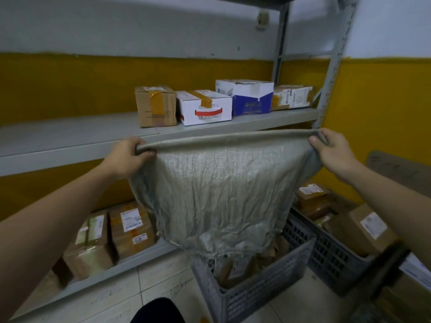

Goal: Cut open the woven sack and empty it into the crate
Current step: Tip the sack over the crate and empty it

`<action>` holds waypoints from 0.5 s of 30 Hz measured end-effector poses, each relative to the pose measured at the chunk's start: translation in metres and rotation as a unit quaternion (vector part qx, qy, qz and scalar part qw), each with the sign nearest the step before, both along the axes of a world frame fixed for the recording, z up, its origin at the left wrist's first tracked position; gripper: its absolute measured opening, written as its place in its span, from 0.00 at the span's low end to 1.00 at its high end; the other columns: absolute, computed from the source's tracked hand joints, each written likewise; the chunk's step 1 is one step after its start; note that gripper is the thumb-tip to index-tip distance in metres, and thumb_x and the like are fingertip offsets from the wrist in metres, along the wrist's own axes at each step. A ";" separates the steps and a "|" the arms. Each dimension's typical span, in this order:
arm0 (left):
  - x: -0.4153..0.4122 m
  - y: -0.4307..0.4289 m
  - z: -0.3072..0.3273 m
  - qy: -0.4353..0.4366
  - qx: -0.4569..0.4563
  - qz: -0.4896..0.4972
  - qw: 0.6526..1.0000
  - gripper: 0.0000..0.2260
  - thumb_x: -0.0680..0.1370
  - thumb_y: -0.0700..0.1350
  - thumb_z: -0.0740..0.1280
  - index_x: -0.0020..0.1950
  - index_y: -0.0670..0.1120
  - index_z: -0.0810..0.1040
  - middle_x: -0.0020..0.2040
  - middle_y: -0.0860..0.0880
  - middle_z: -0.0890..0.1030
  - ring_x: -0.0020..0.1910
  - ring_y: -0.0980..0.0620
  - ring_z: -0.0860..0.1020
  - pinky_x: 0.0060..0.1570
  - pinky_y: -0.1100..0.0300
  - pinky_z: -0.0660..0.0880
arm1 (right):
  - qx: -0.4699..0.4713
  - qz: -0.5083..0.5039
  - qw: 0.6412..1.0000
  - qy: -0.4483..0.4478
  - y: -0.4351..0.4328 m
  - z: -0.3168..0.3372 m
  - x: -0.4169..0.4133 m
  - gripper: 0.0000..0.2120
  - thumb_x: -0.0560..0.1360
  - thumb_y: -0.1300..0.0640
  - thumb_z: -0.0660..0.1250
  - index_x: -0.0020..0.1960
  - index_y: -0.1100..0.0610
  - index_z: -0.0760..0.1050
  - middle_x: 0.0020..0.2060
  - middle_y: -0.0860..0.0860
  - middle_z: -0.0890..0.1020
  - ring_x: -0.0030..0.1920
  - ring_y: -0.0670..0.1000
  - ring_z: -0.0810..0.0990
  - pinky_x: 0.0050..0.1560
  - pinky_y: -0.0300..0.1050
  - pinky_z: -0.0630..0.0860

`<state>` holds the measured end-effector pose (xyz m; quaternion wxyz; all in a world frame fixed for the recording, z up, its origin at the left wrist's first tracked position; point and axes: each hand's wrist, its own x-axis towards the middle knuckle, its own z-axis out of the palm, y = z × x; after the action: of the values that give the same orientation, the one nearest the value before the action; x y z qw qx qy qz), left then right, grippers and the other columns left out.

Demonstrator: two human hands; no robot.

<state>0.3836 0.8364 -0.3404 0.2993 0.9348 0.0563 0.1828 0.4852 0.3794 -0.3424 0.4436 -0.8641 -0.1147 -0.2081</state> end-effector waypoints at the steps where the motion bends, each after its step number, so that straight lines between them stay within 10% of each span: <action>1: 0.003 -0.003 0.001 -0.005 -0.051 -0.021 0.998 0.05 0.81 0.48 0.65 0.54 0.48 0.78 0.50 0.48 0.79 0.53 0.47 0.77 0.54 0.49 0.74 | 0.016 -0.002 1.000 -0.007 0.002 -0.001 0.005 0.11 0.82 0.52 0.60 0.60 0.57 0.74 0.58 0.56 0.80 0.60 0.58 0.77 0.62 0.57 0.72; 6: 0.030 -0.003 0.015 -0.008 -0.052 0.071 0.996 0.14 0.81 0.54 0.64 0.50 0.43 0.80 0.47 0.44 0.83 0.46 0.44 0.81 0.45 0.51 0.77 | 0.006 0.097 0.989 0.108 0.021 0.017 0.022 0.27 0.66 0.48 0.79 0.60 0.49 0.73 0.54 0.43 0.80 0.54 0.44 0.78 0.56 0.48 0.75; 15: 0.021 0.011 0.180 -0.038 -0.008 0.073 0.997 0.15 0.81 0.52 0.65 0.45 0.40 0.75 0.38 0.42 0.79 0.39 0.41 0.78 0.36 0.50 0.73 | 0.029 0.014 0.992 0.122 0.053 0.194 0.032 0.12 0.70 0.55 0.77 0.52 0.56 0.79 0.47 0.49 0.82 0.50 0.51 0.80 0.53 0.46 0.74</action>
<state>0.4043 0.8472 -0.1602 0.2945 0.9181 0.1149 0.2391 0.5175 0.4327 -0.1486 0.4819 -0.8682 -0.0657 -0.0984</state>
